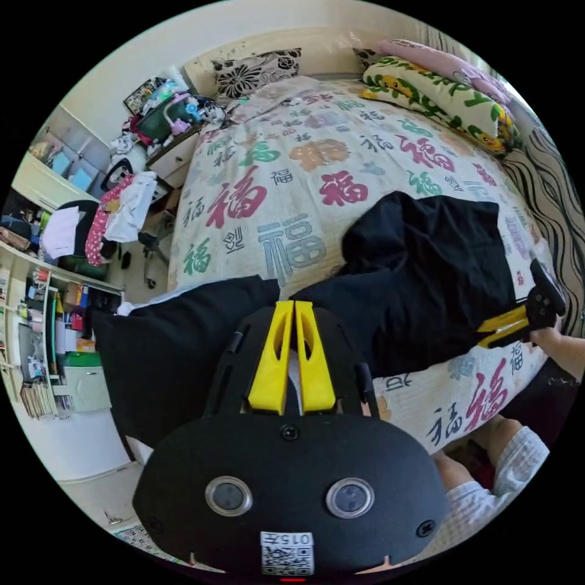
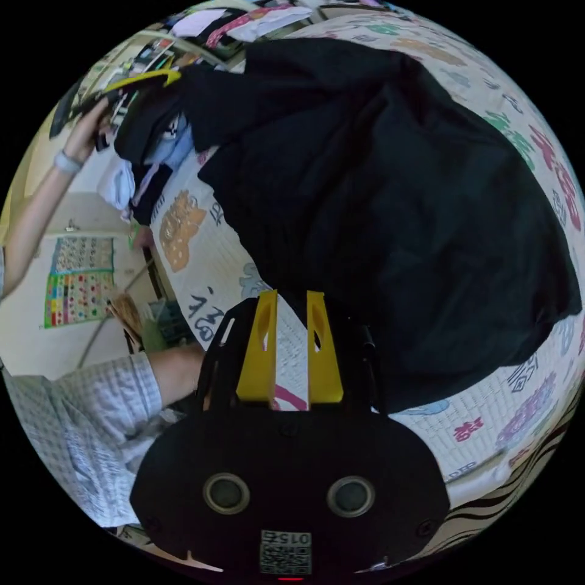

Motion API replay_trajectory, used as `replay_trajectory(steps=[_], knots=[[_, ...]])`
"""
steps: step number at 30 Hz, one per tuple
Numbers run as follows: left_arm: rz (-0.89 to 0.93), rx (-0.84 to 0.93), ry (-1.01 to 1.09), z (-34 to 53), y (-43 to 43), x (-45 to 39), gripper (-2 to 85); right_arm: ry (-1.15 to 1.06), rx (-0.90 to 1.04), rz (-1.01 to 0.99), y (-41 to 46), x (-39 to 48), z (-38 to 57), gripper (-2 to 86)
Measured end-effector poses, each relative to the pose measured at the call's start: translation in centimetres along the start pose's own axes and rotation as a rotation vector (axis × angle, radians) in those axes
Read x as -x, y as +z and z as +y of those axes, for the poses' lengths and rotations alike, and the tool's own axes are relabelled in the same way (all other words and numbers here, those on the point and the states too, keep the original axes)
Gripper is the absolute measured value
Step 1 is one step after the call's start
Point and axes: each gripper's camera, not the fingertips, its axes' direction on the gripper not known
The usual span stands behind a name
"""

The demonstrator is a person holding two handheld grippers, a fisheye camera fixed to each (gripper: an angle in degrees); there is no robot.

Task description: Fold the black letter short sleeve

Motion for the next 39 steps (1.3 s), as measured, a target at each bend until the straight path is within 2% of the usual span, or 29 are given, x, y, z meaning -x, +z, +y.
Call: replay_trajectory(steps=[4, 6, 9, 13, 17, 19, 22, 26, 29, 33, 39], knots=[[0.085, -0.050, 0.255, 1.3, -0.2, -7.3, 0.1, -0.028, 0.023, 0.068, 0.8, -0.2, -1.5, 6.4], [0.029, -0.081, 0.492, 2.7, 0.9, -13.7, 0.3, -0.026, 0.030, 0.046, 0.9, -0.8, -1.9, 5.5], [-0.019, 0.017, 0.691, 3.2, 4.1, -18.8, 0.2, 0.012, 0.031, -0.043, 0.5, -2.3, -2.1, 3.7], [0.025, 0.054, 0.745, 2.7, 5.3, -20.1, 0.0, 0.075, -0.064, -0.089, -1.3, -3.3, -0.8, 0.9], [0.194, 0.058, 0.894, 2.9, 3.7, -20.2, 0.2, 0.172, -0.235, -0.195, -4.1, -4.8, 1.6, 0.4], [0.258, 0.030, 0.903, 2.9, 2.6, -19.7, 1.9, 0.243, -0.363, -0.313, -5.7, -6.6, 3.4, 0.2], [0.288, -0.027, 0.849, 2.7, 1.1, -19.5, 5.9, 0.277, -0.465, -0.379, -7.0, -7.9, 5.1, 0.1], [0.153, -0.094, 0.781, 3.0, 0.2, -21.4, 7.8, 0.267, -0.472, -0.367, -7.5, -7.9, 5.6, 0.1], [0.130, -0.129, 0.729, 3.8, -0.2, -22.3, 7.7, 0.249, -0.462, -0.383, -7.5, -7.8, 6.0, 0.1], [-0.044, -0.196, 0.682, 5.5, -1.0, -23.1, 6.7, 0.229, -0.449, -0.408, -7.2, -7.9, 6.9, 0.1], [-0.085, -0.178, 0.673, 7.6, -1.5, -23.1, 3.1, 0.250, -0.475, -0.449, -6.1, -7.7, 9.0, 0.1]])
